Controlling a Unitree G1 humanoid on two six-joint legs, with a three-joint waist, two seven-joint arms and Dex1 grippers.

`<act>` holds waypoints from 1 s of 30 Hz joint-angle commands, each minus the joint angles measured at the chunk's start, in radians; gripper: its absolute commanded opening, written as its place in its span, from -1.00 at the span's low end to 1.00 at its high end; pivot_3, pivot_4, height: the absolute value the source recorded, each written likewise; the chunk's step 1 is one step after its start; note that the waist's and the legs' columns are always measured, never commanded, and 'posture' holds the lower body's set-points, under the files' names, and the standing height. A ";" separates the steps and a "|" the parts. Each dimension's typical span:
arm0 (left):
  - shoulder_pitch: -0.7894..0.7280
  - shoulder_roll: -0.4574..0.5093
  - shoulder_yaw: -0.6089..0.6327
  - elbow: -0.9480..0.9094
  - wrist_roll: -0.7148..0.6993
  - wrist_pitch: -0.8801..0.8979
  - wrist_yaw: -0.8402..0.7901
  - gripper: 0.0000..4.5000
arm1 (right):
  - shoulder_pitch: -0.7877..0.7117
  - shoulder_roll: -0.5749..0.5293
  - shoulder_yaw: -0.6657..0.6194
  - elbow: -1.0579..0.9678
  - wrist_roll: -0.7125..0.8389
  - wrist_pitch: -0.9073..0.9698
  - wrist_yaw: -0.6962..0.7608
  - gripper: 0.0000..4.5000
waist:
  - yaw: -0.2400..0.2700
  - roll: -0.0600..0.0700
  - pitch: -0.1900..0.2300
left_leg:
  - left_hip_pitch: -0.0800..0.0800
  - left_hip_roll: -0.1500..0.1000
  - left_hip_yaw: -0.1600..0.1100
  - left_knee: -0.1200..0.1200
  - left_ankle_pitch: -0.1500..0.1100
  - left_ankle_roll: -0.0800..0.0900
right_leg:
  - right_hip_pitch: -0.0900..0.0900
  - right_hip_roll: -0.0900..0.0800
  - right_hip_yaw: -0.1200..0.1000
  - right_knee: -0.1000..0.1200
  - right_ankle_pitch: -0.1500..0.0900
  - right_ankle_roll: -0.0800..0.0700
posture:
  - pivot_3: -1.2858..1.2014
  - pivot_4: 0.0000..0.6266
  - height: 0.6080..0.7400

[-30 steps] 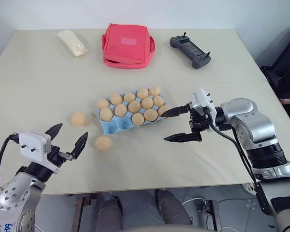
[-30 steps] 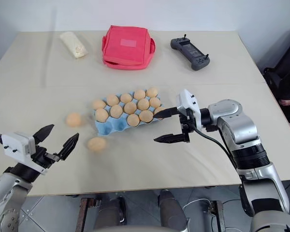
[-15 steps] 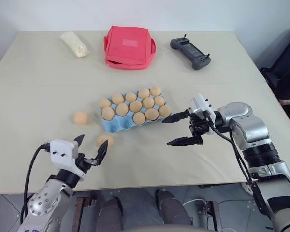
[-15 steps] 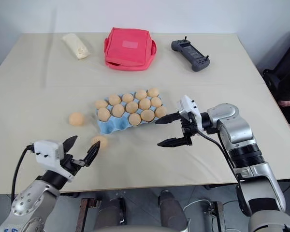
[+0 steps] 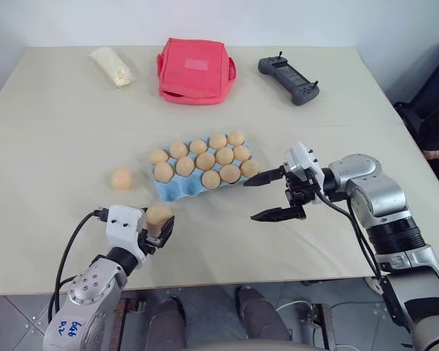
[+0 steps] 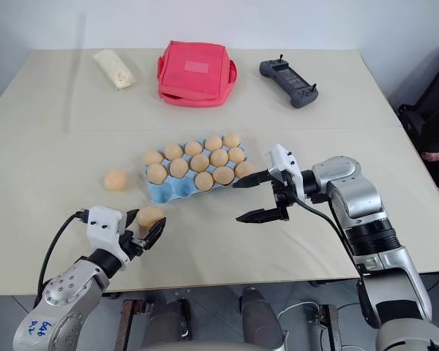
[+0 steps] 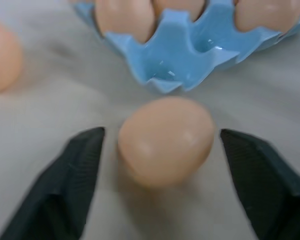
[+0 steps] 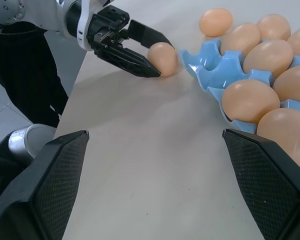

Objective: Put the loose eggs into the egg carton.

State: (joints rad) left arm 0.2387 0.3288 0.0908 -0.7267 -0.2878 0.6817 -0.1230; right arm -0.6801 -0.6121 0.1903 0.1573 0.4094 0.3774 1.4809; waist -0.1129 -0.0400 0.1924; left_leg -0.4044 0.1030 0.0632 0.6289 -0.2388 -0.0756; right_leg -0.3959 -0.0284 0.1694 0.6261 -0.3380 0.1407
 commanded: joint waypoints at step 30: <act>-0.422 0.040 -0.031 0.268 -0.117 -0.052 -0.199 -0.25 | 0.037 -0.040 -0.069 -0.088 0.018 0.022 -0.055 1.00 | 0.005 0.000 0.000 | 0.000 -0.001 -0.002 0.000 0.000 0.000 | 0.001 0.000 -0.001 0.000 0.005 0.010 | 0.03 -0.52 1.00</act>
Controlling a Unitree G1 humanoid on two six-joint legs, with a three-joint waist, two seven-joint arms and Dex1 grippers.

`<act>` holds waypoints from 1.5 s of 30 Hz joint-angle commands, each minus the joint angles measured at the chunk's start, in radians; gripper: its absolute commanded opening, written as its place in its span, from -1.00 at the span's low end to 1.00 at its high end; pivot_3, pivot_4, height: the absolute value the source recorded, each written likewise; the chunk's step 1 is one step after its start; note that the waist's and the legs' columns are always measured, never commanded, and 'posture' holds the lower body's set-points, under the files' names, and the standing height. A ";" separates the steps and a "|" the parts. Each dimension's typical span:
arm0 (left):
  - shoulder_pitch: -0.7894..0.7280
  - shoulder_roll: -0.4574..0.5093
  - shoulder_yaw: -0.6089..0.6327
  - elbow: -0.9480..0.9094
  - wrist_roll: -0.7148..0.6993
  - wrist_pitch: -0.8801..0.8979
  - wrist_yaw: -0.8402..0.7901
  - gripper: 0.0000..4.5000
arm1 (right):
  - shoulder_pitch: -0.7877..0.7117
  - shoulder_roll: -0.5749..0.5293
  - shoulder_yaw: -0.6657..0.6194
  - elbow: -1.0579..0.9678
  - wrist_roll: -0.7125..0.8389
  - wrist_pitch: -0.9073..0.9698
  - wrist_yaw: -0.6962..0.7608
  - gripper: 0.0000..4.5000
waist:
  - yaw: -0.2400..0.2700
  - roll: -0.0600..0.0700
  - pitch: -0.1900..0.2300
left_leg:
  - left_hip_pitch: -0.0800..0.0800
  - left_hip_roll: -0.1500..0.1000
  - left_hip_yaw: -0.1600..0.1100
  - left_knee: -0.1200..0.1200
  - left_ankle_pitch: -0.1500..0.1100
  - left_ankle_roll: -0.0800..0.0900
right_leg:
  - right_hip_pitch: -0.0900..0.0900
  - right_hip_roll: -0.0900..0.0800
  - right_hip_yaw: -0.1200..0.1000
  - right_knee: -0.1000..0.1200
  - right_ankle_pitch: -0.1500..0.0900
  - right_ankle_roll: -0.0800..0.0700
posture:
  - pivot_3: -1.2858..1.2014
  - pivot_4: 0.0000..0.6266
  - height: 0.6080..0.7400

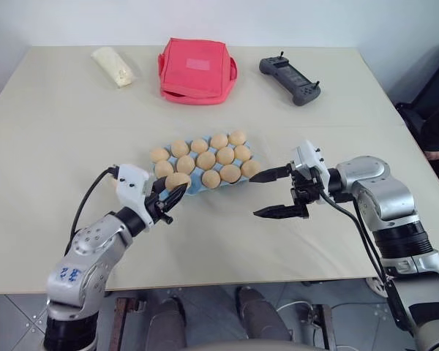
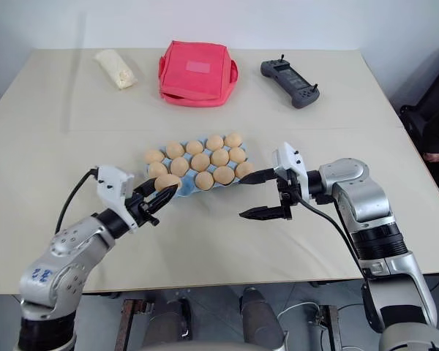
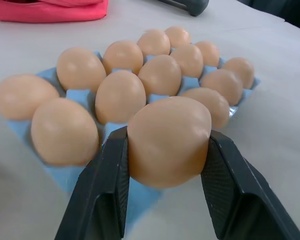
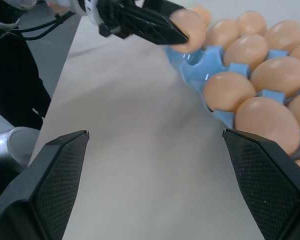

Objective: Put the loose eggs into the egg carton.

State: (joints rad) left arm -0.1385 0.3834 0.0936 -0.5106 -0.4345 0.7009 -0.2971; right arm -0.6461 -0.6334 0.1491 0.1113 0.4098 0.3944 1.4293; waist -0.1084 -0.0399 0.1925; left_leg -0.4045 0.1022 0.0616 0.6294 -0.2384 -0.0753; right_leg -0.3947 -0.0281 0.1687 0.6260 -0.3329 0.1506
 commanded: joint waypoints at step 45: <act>0.285 0.219 0.483 -0.009 -0.067 -0.040 -0.145 0.99 | 0.012 -0.001 -0.041 -0.018 0.023 -0.018 -0.028 1.00 | -0.001 -0.001 0.001 | 0.000 0.001 0.001 -0.002 -0.001 -0.002 | -0.002 -0.001 -0.001 0.000 -0.007 -0.011 | 0.03 -0.52 1.00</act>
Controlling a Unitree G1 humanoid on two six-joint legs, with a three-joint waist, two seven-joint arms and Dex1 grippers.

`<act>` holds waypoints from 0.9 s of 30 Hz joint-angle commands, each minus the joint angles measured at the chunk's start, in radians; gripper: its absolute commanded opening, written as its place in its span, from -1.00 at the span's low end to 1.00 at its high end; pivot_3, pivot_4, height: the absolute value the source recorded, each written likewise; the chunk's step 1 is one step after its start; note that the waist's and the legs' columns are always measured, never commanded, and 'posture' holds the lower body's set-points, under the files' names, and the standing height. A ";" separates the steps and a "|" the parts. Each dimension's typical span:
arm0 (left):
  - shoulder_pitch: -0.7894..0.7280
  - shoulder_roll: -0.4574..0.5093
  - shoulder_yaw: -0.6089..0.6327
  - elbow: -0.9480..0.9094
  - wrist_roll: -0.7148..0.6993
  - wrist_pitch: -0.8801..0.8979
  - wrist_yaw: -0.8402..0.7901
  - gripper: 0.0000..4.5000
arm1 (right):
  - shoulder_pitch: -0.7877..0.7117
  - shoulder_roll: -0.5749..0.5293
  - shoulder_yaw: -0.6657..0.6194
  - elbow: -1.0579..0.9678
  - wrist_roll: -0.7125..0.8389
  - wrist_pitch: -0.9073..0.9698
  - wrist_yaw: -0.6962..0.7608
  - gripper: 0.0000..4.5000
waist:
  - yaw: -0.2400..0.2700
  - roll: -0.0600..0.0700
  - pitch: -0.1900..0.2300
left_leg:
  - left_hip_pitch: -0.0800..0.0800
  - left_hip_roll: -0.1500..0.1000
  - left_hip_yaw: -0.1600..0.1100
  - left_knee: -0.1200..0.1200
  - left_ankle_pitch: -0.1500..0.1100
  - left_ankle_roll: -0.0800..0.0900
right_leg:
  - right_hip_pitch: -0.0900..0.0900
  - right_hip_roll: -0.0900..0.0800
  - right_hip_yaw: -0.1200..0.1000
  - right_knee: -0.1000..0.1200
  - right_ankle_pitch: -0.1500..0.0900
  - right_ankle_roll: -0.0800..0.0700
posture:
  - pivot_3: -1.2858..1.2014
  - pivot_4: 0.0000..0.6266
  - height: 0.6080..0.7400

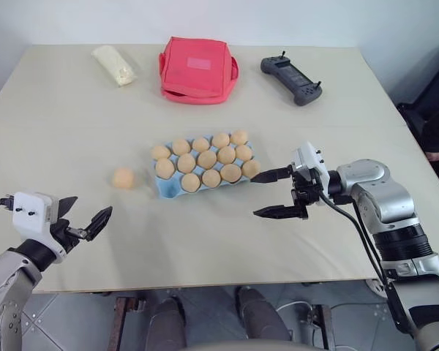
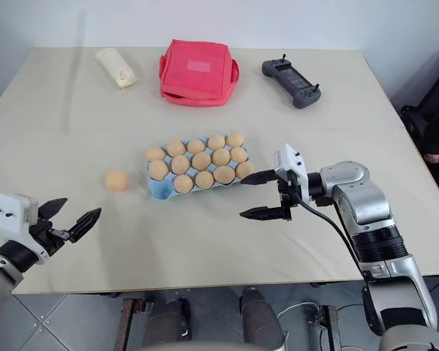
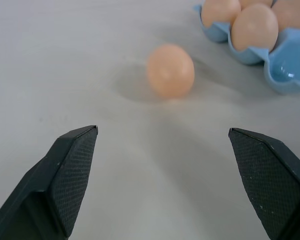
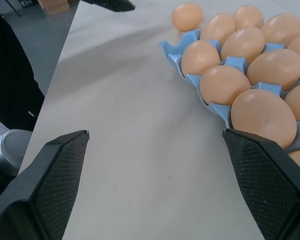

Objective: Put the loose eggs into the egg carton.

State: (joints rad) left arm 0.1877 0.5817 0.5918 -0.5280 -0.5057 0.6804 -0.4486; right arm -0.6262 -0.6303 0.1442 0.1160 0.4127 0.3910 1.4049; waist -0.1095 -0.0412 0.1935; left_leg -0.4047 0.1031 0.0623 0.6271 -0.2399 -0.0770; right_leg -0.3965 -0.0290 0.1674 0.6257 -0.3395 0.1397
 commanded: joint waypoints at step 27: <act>-0.466 0.090 -0.366 0.404 0.200 -0.061 -0.060 -0.19 | 0.052 -0.055 -0.069 -0.125 0.037 0.041 -0.050 1.00 | 0.007 0.000 0.000 | 0.000 0.000 0.001 0.000 -0.001 -0.001 | -0.001 0.001 -0.001 0.002 0.006 0.016 | 0.03 -0.52 1.00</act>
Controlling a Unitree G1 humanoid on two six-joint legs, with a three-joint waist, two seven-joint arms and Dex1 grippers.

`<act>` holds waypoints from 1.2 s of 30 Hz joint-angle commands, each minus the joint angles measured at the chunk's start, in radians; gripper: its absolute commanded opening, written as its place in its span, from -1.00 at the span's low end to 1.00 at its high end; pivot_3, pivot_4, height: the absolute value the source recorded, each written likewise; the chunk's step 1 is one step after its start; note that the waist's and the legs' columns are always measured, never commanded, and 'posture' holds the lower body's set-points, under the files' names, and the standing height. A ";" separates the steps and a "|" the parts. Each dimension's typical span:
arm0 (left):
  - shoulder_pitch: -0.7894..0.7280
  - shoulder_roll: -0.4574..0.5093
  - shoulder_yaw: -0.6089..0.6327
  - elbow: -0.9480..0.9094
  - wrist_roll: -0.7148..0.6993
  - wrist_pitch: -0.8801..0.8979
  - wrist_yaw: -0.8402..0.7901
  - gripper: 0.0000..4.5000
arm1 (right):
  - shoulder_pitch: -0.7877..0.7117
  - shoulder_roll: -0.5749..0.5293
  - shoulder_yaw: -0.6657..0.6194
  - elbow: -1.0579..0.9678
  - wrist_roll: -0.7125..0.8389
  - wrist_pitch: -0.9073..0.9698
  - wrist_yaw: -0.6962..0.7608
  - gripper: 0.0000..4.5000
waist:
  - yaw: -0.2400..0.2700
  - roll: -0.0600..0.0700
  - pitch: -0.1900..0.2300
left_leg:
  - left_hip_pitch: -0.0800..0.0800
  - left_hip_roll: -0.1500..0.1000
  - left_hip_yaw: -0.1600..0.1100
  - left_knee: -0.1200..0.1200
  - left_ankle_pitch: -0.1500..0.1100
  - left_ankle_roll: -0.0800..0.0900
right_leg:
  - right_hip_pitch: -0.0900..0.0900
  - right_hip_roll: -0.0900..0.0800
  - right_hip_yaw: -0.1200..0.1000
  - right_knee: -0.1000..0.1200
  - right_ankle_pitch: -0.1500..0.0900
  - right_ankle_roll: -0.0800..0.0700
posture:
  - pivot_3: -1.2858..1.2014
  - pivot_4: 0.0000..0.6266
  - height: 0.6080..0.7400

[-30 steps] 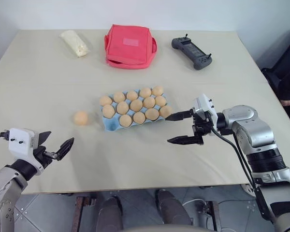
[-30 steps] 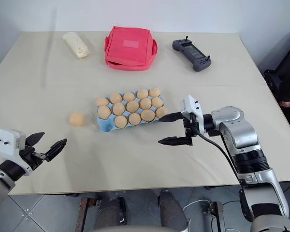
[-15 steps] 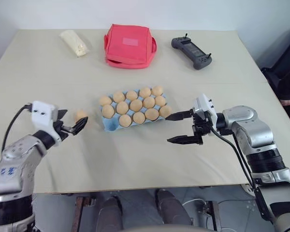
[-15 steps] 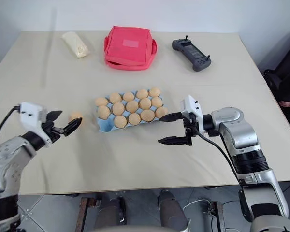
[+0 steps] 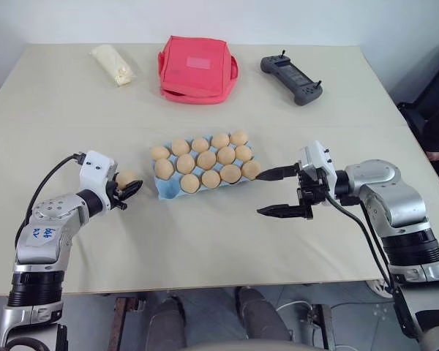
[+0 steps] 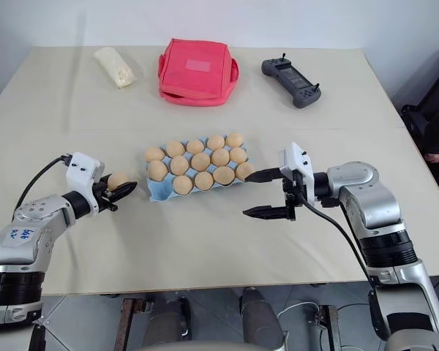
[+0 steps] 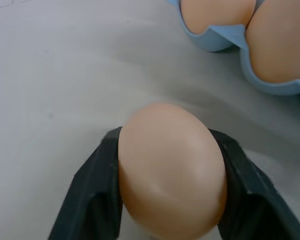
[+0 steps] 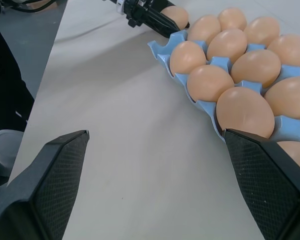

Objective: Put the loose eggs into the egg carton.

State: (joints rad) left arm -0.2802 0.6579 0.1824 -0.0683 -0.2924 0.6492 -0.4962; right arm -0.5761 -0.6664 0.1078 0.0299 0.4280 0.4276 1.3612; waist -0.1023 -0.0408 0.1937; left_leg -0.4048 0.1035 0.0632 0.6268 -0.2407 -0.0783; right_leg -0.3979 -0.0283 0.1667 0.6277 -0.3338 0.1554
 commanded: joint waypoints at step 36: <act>-0.101 -0.070 0.012 -0.204 -0.177 -0.047 -0.099 0.98 | 0.068 -0.017 -0.069 -0.105 0.047 0.017 -0.109 1.00 | 0.019 0.000 0.000 | 0.000 0.000 0.000 0.001 0.000 0.000 | 0.000 0.000 0.000 0.000 0.000 0.000 | 0.03 -0.52 1.00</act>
State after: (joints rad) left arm -0.3594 0.5894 0.1526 -0.2598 -0.4532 0.6366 -0.6030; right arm -0.5150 -0.6736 0.0682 -0.0379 0.4535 0.4526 1.2552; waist -0.0836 -0.0409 0.1937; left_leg -0.4051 0.1036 0.0631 0.6283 -0.2409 -0.0780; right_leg -0.3976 -0.0282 0.1668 0.6278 -0.3336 0.1557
